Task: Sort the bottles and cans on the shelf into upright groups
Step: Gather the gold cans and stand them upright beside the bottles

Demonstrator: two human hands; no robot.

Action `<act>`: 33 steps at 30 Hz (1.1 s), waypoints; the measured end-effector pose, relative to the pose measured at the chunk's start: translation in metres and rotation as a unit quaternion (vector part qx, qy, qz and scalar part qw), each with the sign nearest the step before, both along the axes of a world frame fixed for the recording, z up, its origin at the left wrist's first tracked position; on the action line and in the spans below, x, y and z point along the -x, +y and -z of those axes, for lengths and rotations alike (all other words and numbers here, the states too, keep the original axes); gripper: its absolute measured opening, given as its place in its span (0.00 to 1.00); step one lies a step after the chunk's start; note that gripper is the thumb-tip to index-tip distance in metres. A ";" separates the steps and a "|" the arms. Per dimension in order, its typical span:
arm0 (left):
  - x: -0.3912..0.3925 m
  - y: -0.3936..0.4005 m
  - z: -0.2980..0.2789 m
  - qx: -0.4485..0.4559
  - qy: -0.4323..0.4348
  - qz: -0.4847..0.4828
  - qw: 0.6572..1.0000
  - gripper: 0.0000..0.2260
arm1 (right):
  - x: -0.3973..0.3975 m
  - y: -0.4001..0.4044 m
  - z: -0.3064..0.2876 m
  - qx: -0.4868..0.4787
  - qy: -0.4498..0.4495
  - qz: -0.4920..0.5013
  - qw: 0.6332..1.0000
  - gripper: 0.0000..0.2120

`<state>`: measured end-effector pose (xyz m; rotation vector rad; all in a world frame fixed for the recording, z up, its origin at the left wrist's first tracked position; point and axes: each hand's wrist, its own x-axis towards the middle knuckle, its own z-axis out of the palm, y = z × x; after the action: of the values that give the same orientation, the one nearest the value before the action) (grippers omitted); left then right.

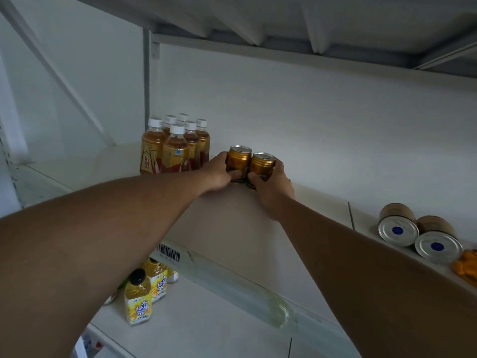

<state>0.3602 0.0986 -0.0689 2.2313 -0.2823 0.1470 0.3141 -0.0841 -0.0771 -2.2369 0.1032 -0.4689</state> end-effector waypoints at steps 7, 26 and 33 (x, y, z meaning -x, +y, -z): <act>0.003 0.001 -0.001 0.021 0.006 0.001 1.000 0.30 | 0.001 -0.001 0.000 -0.005 0.003 -0.018 1.000 0.38; 0.092 0.041 -0.019 -0.260 -0.090 0.060 0.960 0.39 | 0.077 0.002 -0.025 0.184 -0.007 -0.014 0.983 0.49; 0.134 0.048 -0.037 -0.304 -0.107 0.027 0.946 0.38 | 0.119 -0.004 -0.041 0.300 0.023 -0.032 0.953 0.51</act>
<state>0.2260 0.1464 -0.0323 2.8198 -0.5685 0.3062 0.1951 -0.0878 -0.0361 -2.8383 -0.1047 -0.4529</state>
